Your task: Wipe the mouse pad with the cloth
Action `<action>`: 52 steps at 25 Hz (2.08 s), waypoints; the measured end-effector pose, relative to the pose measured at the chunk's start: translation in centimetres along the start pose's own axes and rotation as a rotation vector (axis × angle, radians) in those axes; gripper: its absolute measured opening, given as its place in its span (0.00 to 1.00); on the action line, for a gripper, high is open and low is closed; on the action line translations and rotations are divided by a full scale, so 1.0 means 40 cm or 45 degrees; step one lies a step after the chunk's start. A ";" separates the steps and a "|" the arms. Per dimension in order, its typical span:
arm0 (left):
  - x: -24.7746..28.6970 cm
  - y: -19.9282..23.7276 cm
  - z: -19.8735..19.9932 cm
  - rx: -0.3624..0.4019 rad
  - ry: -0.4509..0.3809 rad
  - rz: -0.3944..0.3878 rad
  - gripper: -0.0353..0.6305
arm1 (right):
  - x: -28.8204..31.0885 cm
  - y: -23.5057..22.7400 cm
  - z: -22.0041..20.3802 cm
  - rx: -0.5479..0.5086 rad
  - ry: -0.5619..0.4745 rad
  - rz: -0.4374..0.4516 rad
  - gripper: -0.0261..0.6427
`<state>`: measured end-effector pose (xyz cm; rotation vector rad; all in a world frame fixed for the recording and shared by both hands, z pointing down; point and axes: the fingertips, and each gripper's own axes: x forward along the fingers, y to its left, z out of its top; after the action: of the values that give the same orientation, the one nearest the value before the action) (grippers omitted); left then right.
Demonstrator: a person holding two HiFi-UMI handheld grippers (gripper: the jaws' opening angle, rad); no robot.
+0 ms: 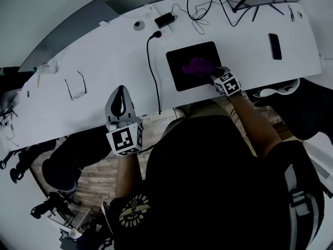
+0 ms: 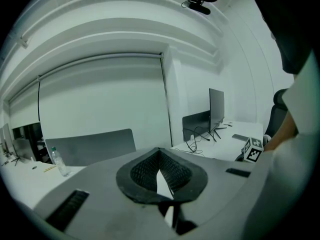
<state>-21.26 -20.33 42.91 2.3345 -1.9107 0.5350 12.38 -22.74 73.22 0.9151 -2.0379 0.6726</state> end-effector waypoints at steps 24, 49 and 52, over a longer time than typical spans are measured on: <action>-0.083 0.019 0.131 -0.031 -0.156 0.043 0.06 | -0.317 -0.022 0.144 0.061 -0.420 -0.079 0.17; -0.249 -0.059 0.295 -0.017 -0.314 -0.106 0.06 | -0.979 0.246 0.459 -0.257 -1.116 -0.249 0.17; -0.241 -0.081 0.314 -0.025 -0.321 -0.078 0.06 | -0.985 0.209 0.453 -0.250 -1.110 -0.226 0.17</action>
<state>-16.98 -14.10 28.64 2.5434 -1.9217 0.2230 14.77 -15.96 29.64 1.4032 -2.6473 -0.0709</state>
